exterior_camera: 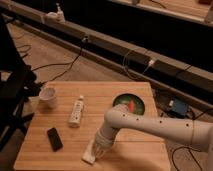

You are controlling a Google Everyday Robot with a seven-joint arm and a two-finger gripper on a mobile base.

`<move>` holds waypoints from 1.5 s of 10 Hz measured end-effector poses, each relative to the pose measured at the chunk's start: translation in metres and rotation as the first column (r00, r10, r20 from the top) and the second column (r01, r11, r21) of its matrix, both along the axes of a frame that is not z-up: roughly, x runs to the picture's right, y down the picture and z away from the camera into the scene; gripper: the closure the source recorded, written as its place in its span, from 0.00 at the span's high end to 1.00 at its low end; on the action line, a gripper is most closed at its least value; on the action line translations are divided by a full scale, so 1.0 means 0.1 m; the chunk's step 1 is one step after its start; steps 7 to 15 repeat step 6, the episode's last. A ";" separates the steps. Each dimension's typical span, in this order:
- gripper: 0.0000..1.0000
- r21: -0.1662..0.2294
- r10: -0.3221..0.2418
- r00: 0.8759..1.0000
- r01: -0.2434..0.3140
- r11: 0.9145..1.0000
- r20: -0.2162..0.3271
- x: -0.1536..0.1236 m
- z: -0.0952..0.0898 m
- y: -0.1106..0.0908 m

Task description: Wipe the white sponge on the table

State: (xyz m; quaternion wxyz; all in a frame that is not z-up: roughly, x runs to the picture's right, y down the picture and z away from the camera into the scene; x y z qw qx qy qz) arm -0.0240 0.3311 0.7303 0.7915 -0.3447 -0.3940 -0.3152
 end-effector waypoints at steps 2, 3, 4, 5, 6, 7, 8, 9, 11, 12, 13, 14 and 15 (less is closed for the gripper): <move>0.00 -0.002 0.007 0.997 -0.008 1.000 -0.079 0.33 -0.02 -0.01; 0.00 0.005 0.005 0.993 -0.005 1.000 -0.117 0.51 0.00 -0.08; 0.00 0.017 -0.006 0.990 0.009 1.000 -0.138 0.63 0.03 -0.18; 0.00 0.038 -0.022 0.989 0.028 0.999 -0.145 0.69 0.08 -0.32; 0.00 0.068 -0.031 0.991 0.040 0.997 -0.127 0.62 0.14 -0.49; 0.00 0.068 -0.031 0.991 0.040 0.997 -0.127 0.62 0.14 -0.49; 0.00 0.068 -0.031 0.991 0.040 0.997 -0.127 0.62 0.14 -0.49; 0.00 0.068 -0.031 0.991 0.040 0.997 -0.127 0.62 0.14 -0.49; 0.00 0.068 -0.031 0.991 0.040 0.997 -0.127 0.62 0.14 -0.49; 0.00 0.068 -0.031 0.991 0.040 0.997 -0.127 0.62 0.14 -0.49; 0.00 0.068 -0.031 0.991 0.040 0.997 -0.127 0.62 0.14 -0.49; 0.00 0.068 -0.031 0.991 0.040 0.997 -0.127 0.62 0.14 -0.49; 0.00 0.068 -0.031 0.991 0.040 0.997 -0.127 0.62 0.14 -0.49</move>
